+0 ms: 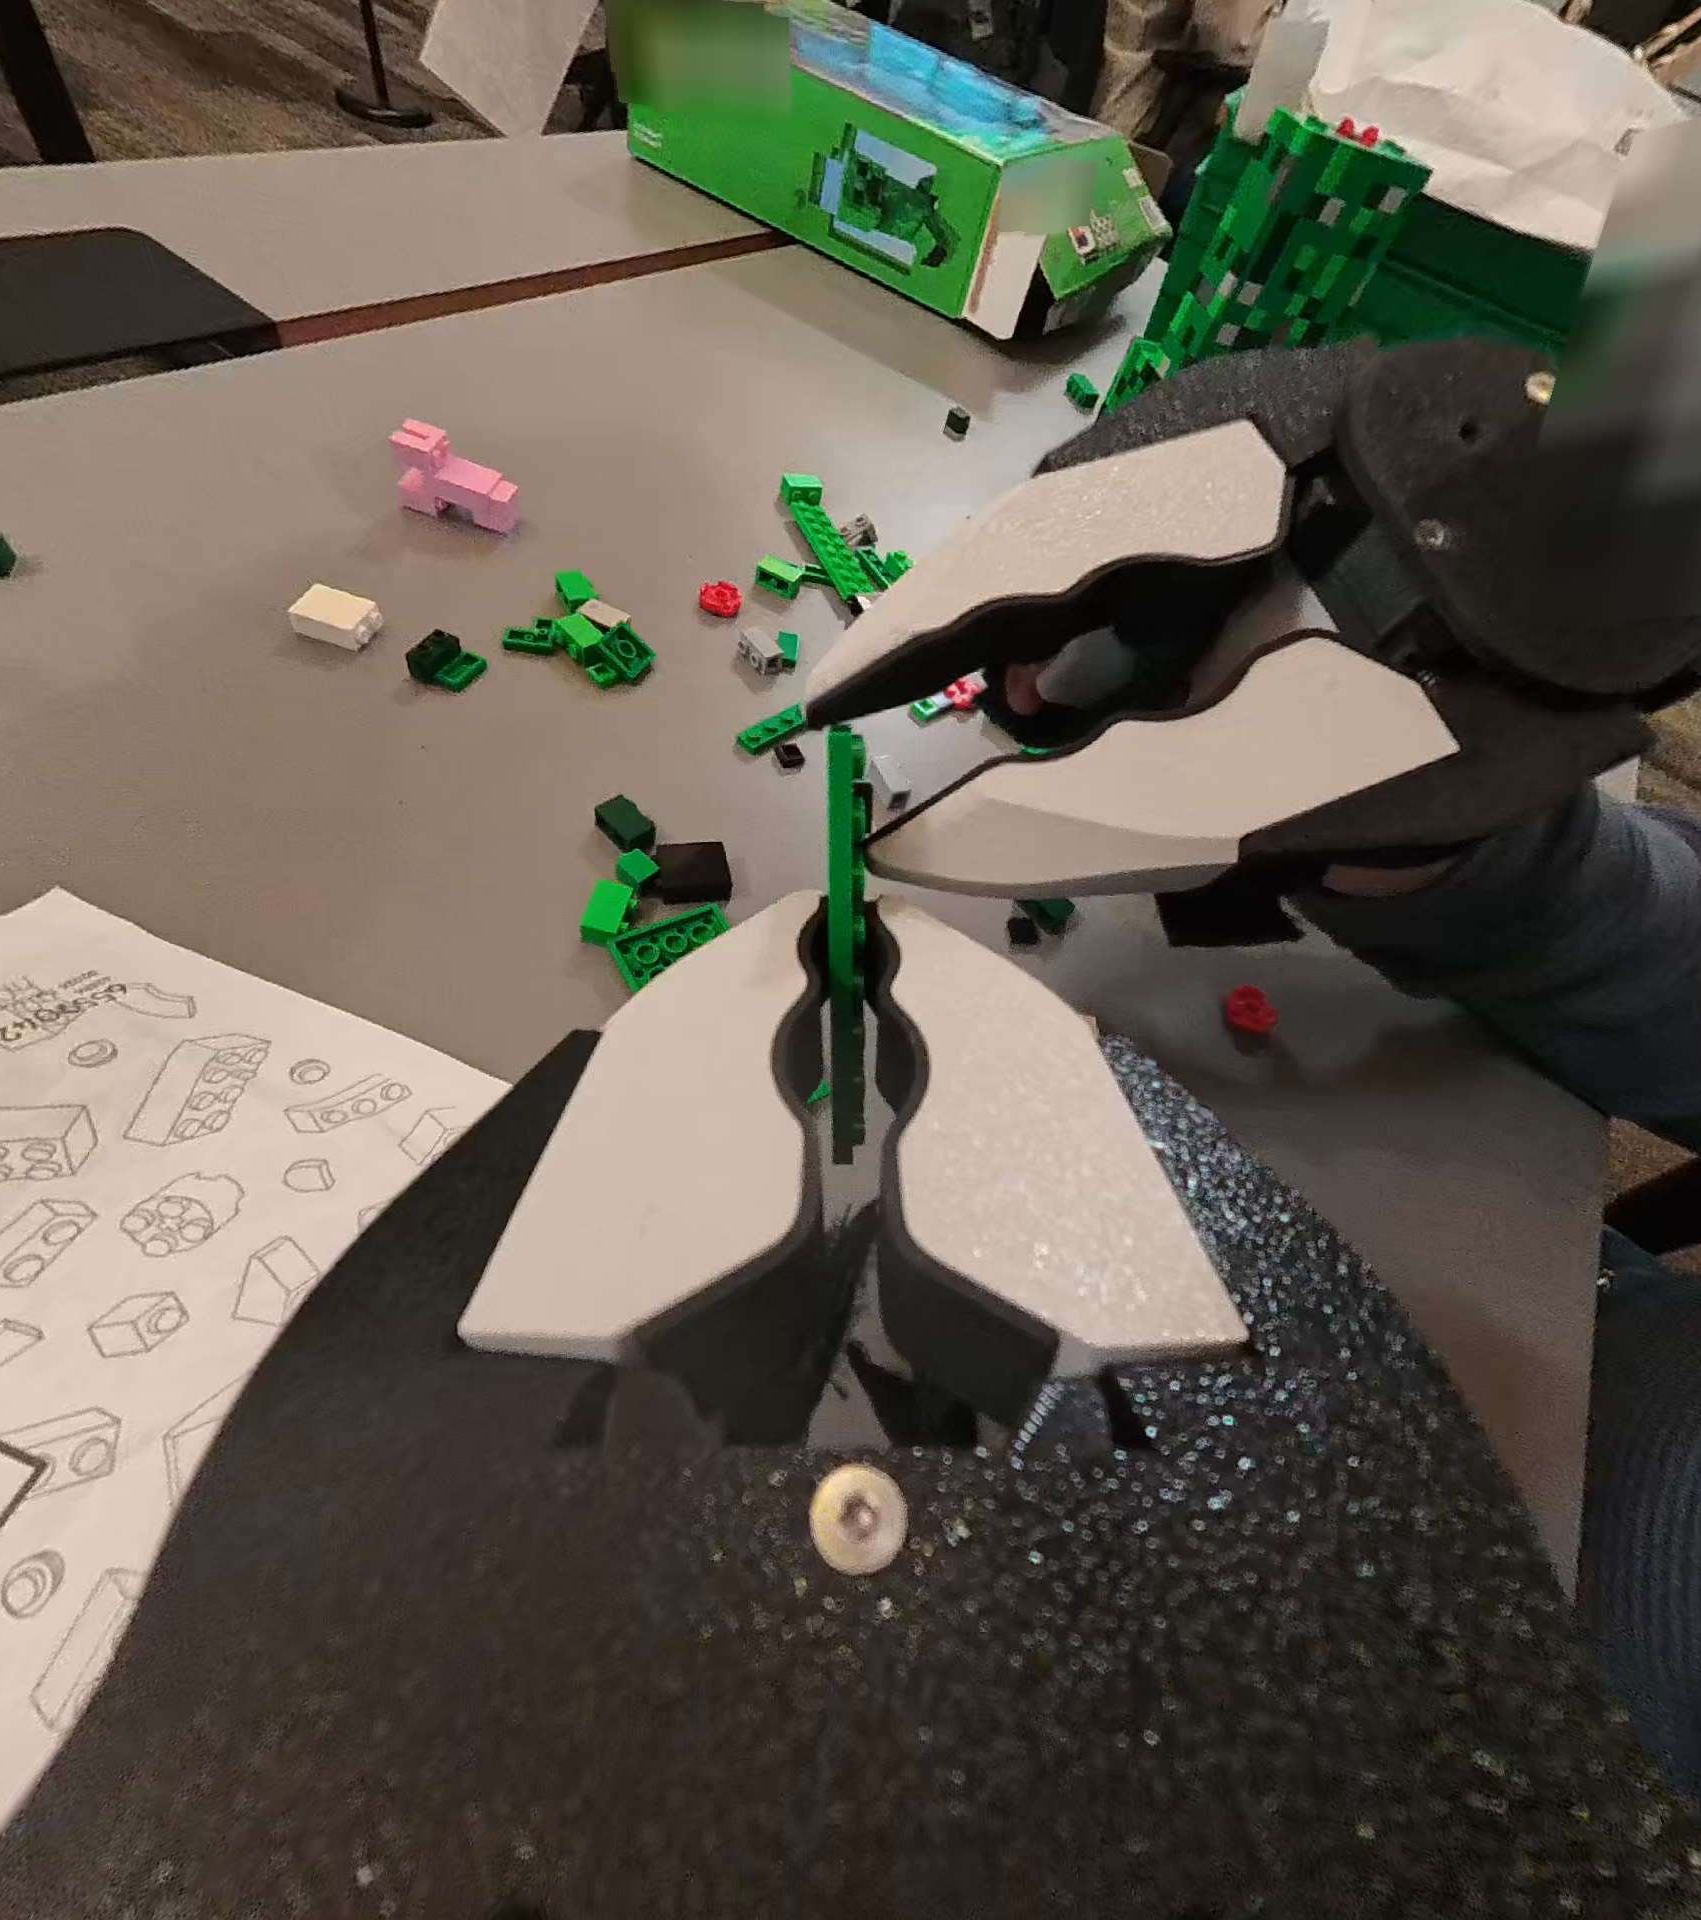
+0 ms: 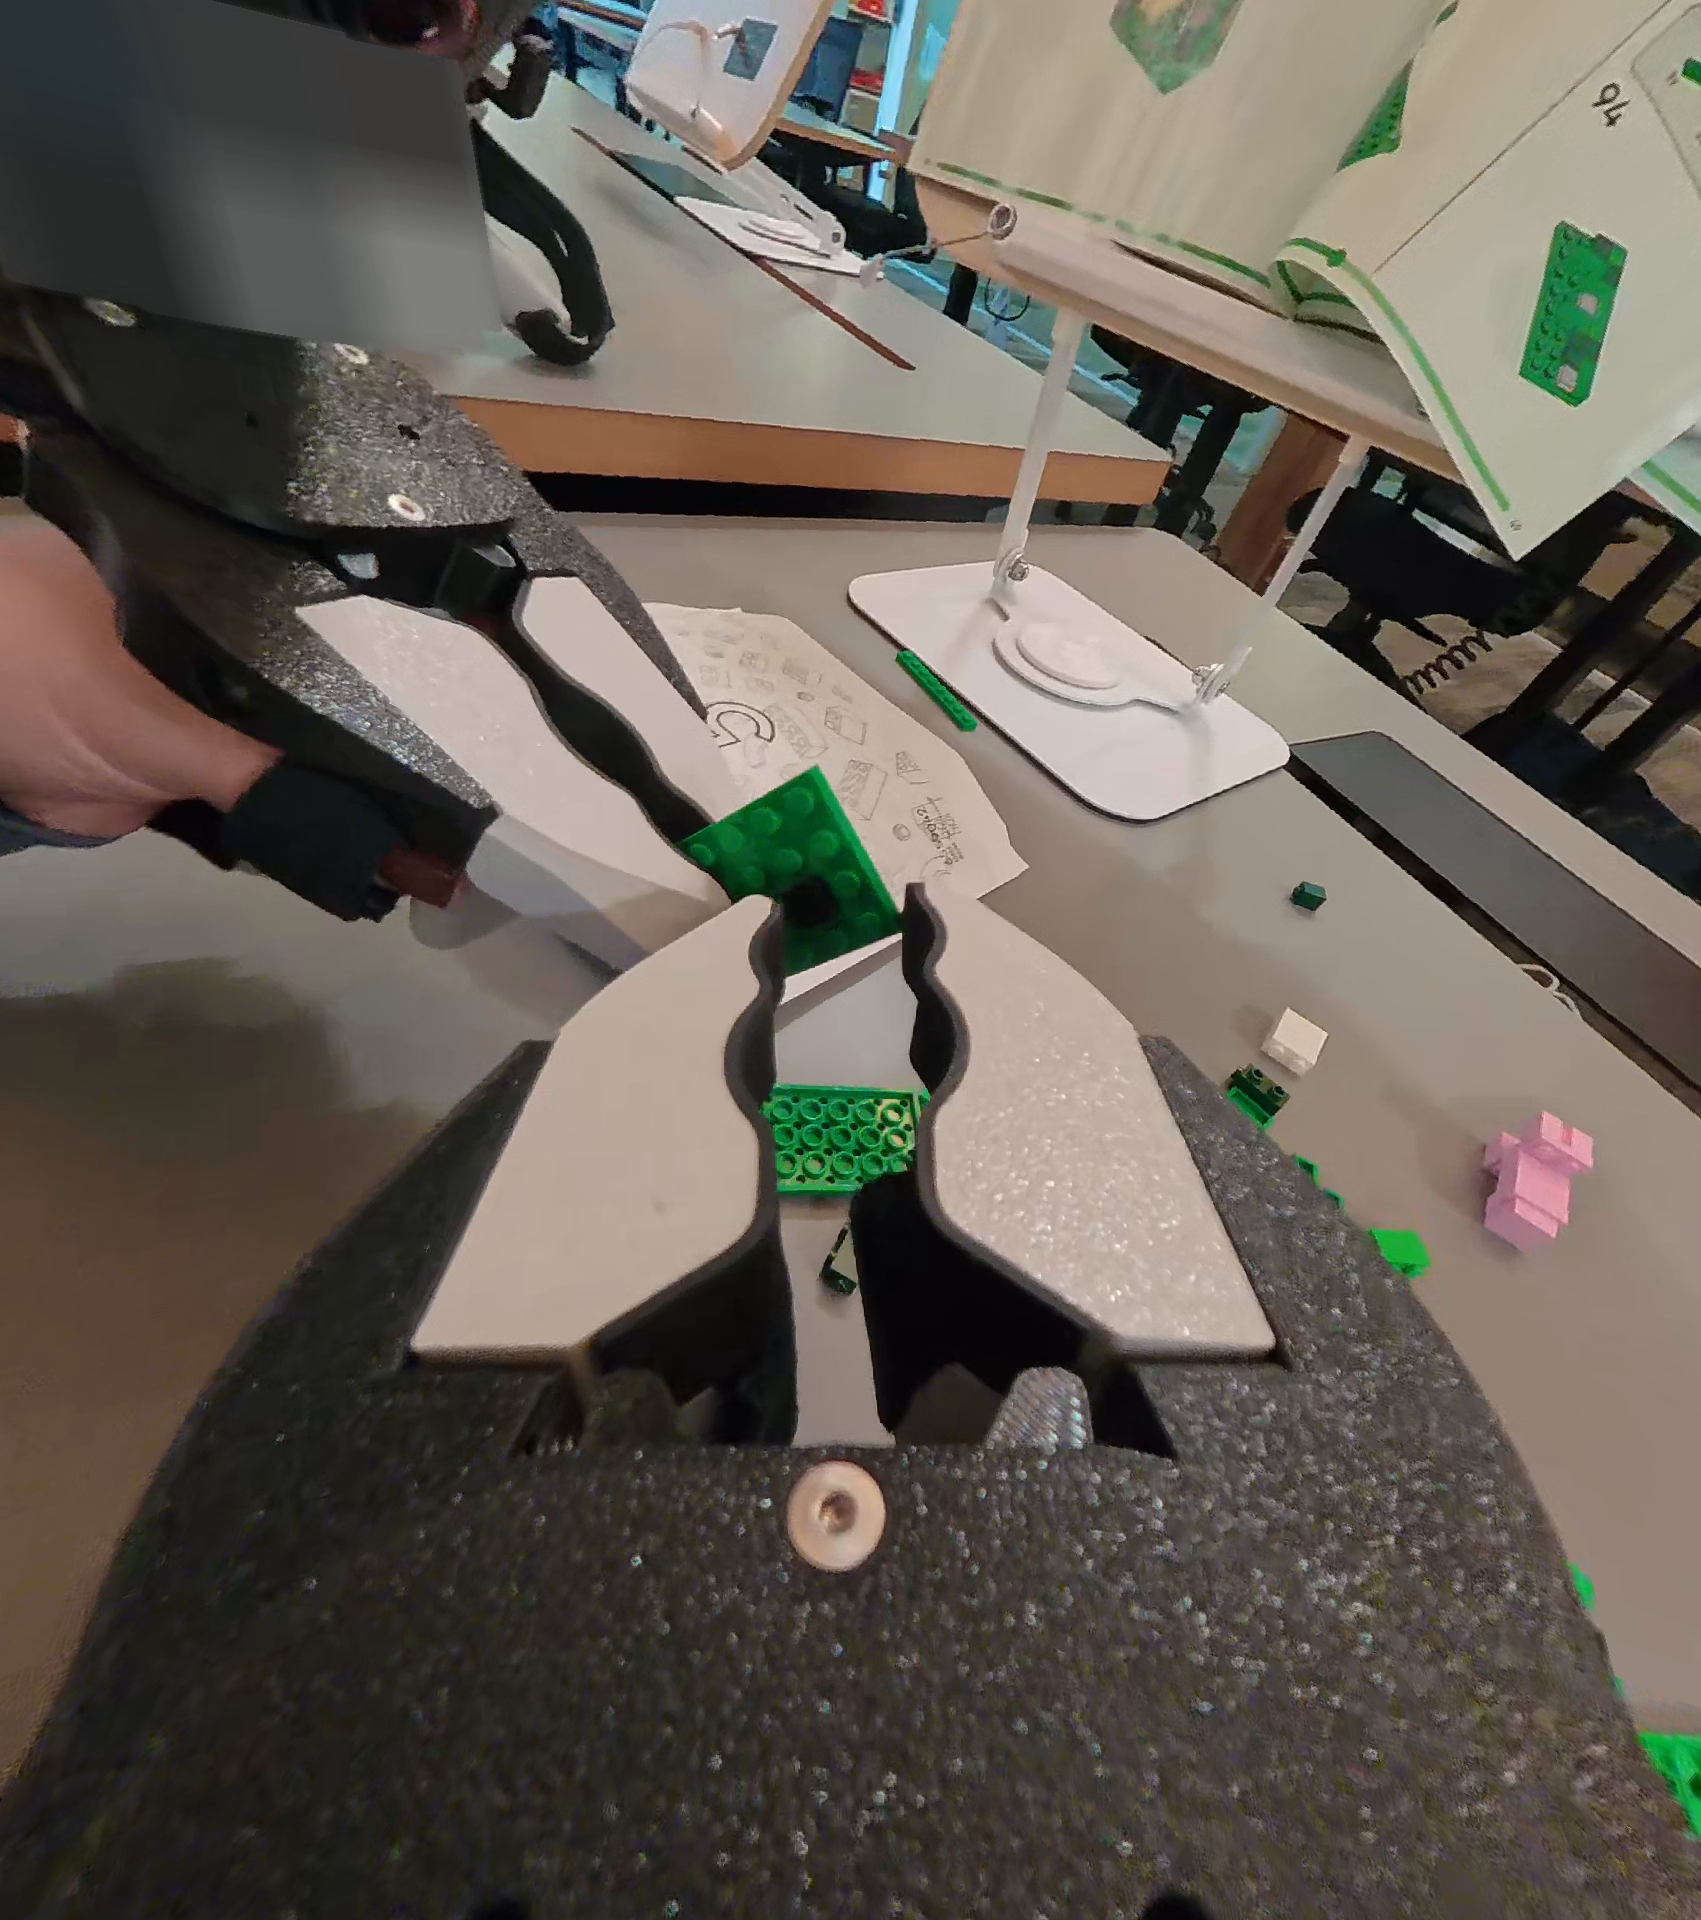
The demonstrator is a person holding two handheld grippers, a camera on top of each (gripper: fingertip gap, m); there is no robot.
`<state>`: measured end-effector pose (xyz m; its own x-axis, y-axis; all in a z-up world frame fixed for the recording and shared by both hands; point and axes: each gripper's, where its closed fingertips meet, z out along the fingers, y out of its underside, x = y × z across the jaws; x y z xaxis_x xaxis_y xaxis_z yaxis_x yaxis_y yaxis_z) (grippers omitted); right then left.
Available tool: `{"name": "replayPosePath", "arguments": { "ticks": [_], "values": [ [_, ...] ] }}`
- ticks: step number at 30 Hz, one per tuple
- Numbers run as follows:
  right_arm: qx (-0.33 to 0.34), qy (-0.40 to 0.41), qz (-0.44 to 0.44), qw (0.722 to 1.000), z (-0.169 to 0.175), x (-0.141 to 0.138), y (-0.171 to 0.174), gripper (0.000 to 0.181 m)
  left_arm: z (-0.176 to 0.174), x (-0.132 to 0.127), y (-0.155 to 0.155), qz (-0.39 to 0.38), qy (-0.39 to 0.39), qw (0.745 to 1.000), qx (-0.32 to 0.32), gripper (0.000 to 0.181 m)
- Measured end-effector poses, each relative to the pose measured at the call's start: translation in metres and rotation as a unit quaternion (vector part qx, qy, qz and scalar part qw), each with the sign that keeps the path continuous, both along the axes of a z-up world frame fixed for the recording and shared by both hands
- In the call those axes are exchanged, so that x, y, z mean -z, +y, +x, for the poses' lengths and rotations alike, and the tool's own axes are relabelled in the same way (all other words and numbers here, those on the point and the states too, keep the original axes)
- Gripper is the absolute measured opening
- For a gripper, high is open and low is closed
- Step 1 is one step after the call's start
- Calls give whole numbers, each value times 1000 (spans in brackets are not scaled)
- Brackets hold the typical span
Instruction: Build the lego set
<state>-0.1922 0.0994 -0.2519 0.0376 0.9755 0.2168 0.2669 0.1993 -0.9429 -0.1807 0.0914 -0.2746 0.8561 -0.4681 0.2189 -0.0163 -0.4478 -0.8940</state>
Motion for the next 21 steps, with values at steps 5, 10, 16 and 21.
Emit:
{"name": "replayPosePath", "arguments": {
  "ticks": [5,10,16,21],
  "values": [
    [40,8,19,999,-2,0,5,21,-2,0,5,-10,-16,999,-31,4],
    [69,10,85,994,-2,-3,6,19,0,2,8,-22,-39,998,-47,4],
    [79,1,71,994,-1,-2,10,20,1,2,10,-24,-52,996,-63,4],
    [73,23,25,997,-1,-4,6,9,1,-3,11,-16,-15,996,-87,5]
  ]
}}
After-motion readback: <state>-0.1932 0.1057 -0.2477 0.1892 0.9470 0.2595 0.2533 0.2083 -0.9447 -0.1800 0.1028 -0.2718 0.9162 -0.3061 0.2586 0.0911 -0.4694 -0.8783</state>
